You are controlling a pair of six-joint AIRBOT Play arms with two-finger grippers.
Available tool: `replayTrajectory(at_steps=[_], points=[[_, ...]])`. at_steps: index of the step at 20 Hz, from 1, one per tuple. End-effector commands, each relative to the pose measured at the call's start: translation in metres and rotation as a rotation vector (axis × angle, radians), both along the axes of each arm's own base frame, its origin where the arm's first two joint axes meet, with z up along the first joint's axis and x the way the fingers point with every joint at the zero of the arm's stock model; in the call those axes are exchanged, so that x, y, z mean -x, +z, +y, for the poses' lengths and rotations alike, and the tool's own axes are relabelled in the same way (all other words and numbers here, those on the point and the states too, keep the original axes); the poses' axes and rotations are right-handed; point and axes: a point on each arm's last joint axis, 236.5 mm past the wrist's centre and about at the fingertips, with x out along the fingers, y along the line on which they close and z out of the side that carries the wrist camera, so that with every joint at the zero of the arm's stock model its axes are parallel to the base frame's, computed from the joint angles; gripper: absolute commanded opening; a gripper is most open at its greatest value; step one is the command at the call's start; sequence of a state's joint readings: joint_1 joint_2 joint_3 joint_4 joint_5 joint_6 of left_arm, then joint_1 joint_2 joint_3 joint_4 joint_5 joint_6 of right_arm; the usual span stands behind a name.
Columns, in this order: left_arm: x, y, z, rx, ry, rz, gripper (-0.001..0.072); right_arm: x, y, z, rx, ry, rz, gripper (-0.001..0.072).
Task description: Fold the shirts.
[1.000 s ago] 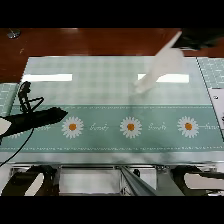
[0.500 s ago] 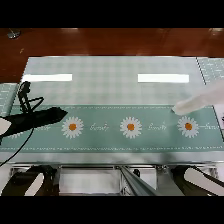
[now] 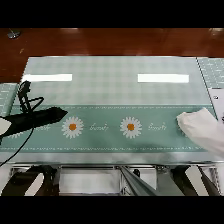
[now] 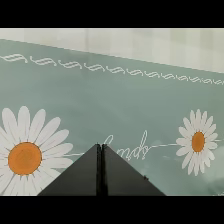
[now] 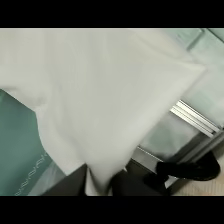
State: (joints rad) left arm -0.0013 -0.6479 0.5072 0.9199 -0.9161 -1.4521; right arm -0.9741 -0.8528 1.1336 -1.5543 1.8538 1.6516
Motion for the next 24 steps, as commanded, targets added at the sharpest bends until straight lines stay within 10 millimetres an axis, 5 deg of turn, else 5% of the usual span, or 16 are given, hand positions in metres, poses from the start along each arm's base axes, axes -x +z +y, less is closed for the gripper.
replayTrajectory(at_steps=[1,3,5,8,9,10,12,14,16,18,20,22,24], points=[[-0.002,0.000,0.001,-0.009,-0.006,-0.014,0.0023,0.040,-0.018,-0.002,0.012,-0.091,0.128,0.0626],[-0.010,0.005,0.006,-0.025,0.005,-0.055,0.0022,0.015,-0.011,-0.013,0.032,-0.076,0.034,0.0625],[-0.028,0.024,0.017,-0.035,0.048,-0.117,0.0022,-0.045,0.013,-0.023,0.026,-0.035,-0.190,0.0591],[-0.070,0.081,0.028,-0.046,0.058,-0.211,0.0021,-0.162,0.081,-0.006,-0.069,0.102,-0.627,0.0173],[-0.090,0.111,0.022,-0.054,0.020,-0.265,0.0021,-0.207,0.110,0.017,-0.098,0.208,-0.779,0.0026],[-0.106,0.137,0.012,-0.063,-0.028,-0.312,0.0021,-0.250,0.132,0.049,-0.123,0.317,-0.899,0.0026],[-0.132,0.177,-0.017,-0.087,-0.141,-0.364,0.0021,-0.308,0.143,0.133,-0.114,0.584,-0.990,0.0026],[-0.146,0.191,-0.040,-0.156,-0.228,-0.361,0.0021,-0.335,0.110,0.215,-0.063,0.852,-0.917,0.0026],[-0.152,0.172,-0.044,-0.287,-0.243,-0.329,0.0021,-0.333,0.042,0.269,0.019,1.107,-0.701,0.0026],[-0.153,0.127,-0.028,-0.399,-0.191,-0.218,0.0021,-0.330,-0.023,0.271,0.124,1.208,-0.451,0.0026],[-0.143,0.072,-0.004,-0.459,-0.155,-0.085,0.0022,-0.328,-0.069,0.251,0.134,1.176,-0.282,0.0026],[-0.125,0.026,0.010,-0.476,-0.159,0.024,0.0022,-0.320,-0.096,0.230,0.097,1.140,-0.170,0.0027],[-0.122,0.005,0.017,-0.478,-0.143,0.045,0.0022,-0.319,-0.109,0.221,0.081,1.122,-0.129,0.0026]])
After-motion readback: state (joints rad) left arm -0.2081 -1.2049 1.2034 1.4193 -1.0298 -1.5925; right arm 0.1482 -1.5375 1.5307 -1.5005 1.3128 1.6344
